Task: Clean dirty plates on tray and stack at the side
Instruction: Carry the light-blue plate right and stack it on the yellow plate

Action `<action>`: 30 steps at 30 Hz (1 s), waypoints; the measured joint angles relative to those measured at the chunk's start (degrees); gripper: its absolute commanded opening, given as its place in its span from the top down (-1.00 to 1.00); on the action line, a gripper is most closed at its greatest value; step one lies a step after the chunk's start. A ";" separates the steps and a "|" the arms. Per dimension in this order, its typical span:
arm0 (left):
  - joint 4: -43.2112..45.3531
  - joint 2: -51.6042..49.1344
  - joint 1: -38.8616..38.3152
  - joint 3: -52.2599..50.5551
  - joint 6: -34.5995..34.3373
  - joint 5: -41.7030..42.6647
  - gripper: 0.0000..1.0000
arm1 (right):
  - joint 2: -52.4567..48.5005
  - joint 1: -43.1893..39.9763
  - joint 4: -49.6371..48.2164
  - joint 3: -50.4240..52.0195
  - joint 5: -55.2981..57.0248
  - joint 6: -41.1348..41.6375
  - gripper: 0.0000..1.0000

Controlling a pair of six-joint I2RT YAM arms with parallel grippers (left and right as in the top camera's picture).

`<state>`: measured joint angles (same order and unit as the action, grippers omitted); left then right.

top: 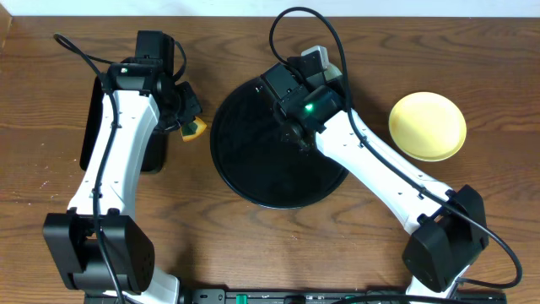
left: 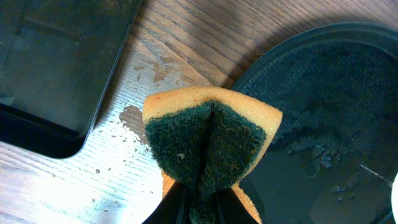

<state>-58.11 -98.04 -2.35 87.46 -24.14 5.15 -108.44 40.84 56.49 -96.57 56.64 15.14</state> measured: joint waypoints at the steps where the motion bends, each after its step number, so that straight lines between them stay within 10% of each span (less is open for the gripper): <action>1: 0.00 0.00 0.00 0.00 0.00 0.00 0.75 | 0.00 0.00 0.00 0.00 0.55 0.00 0.97; 30: 0.00 0.00 0.00 0.00 0.00 0.00 0.75 | 0.00 1.55 -6.14 0.00 0.48 -8.17 0.98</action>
<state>-58.11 -98.04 -2.35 87.46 -24.14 5.15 -108.44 42.39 50.35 -96.57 57.12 6.96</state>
